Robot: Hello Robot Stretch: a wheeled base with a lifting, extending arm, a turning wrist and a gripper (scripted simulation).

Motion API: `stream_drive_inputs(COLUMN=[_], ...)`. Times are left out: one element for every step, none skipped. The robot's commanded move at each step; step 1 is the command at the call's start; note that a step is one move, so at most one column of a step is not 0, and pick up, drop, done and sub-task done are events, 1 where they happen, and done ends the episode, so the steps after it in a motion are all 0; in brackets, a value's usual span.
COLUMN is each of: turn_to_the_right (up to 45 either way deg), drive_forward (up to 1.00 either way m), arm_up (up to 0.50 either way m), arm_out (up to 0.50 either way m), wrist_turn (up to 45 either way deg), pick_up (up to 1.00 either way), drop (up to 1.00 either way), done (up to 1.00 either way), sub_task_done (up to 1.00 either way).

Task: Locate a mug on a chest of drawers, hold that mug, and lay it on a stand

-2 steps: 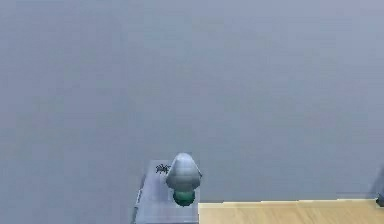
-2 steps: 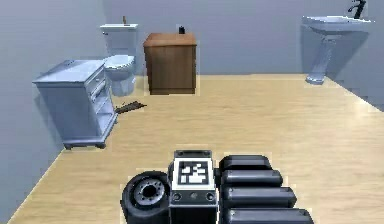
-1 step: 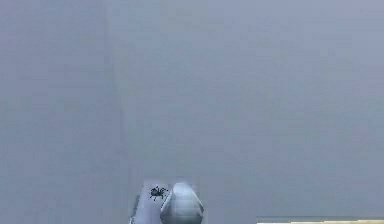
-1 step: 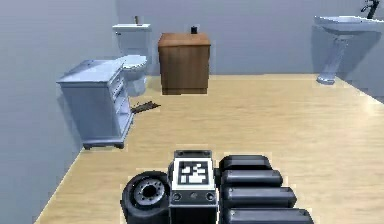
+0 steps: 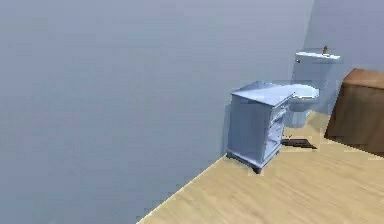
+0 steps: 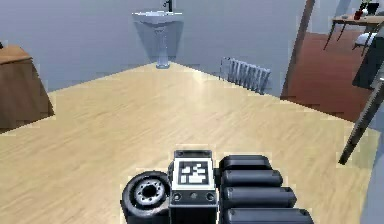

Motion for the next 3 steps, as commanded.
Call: stream_drive_inputs(turn_to_the_right=[45.0,3.0,0.0], drive_forward=[0.00,0.00,0.20], arm_up=[0.00,0.00,0.00], arm_out=[0.00,0.00,0.00], wrist_turn=[0.0,0.0,0.0], pick_up=[0.00,0.00,0.00], drop=[0.00,0.00,0.00], done=[0.00,0.00,0.00], sub_task_done=[0.00,0.00,0.00])
